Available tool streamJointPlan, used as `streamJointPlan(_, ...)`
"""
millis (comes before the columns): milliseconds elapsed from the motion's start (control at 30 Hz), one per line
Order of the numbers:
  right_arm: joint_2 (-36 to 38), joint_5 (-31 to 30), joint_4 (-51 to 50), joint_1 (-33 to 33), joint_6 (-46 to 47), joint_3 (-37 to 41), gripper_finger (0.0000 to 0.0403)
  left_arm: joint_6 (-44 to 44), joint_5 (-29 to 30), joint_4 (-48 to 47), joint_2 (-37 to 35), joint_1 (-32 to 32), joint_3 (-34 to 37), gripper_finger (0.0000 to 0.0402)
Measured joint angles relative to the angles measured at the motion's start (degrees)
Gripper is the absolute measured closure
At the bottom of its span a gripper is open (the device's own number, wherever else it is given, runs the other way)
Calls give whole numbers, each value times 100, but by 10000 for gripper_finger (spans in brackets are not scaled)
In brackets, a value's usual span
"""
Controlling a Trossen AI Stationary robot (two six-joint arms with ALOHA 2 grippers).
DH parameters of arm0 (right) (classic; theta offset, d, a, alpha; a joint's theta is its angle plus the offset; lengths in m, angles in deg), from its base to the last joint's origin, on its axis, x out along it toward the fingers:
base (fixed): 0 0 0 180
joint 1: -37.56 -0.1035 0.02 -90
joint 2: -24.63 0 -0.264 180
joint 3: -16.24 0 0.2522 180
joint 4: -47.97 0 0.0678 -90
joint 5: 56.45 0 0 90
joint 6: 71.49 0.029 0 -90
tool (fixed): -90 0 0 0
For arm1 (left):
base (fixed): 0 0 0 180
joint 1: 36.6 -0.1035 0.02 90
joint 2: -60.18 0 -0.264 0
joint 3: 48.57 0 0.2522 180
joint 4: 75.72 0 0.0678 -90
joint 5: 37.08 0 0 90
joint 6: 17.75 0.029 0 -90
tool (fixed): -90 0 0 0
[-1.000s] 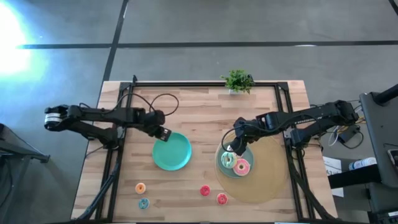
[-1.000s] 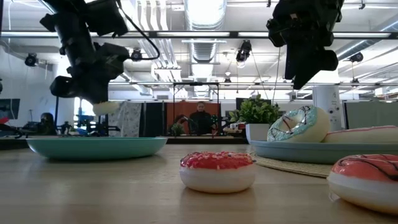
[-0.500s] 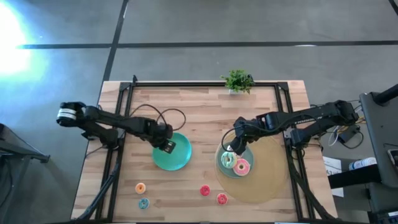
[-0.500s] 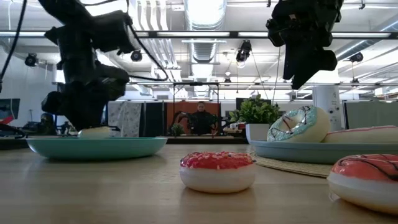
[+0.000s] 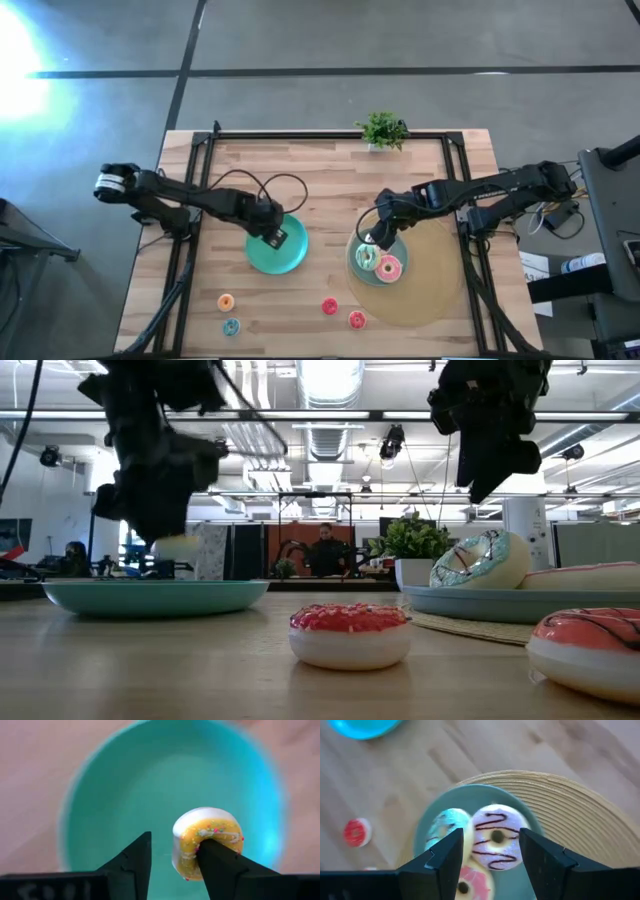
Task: Pick & Place donuts
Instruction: Put the small yellow donut on the light blue plate
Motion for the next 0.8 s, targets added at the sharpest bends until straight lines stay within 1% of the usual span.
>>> streamJointPlan(100,-2,225,443,4,-197,17,218,8,42,312,-199,16,0,274)
streamJointPlan(200,-36,297,1302,157,-258,78,219,10,108,115,-291,-7,75,274)
streamJointPlan(233,-78,431,1682,271,-245,117,221,34,104,-2,-323,-7,77,274)
streamJointPlan(267,-168,606,2109,400,-197,160,224,70,104,-134,-348,-5,77,274)
streamJointPlan(367,-629,1465,3752,807,42,237,238,93,104,-371,-378,7,92,274)
streamJointPlan(467,-1351,2276,5405,1057,508,217,259,81,108,-384,-421,10,117,274)
streamJointPlan(533,-1926,2649,6125,1099,846,68,276,-7,113,-373,-455,11,119,274)
streamJointPlan(600,-2460,2877,6513,1097,1049,-155,291,-86,160,-367,-485,33,125,274)
streamJointPlan(700,-3116,3064,6557,1042,1178,-620,305,-134,266,-345,-600,77,125,274)
streamJointPlan(800,-3625,3398,6556,1001,1147,-1173,306,-215,407,-313,-714,82,125,274)
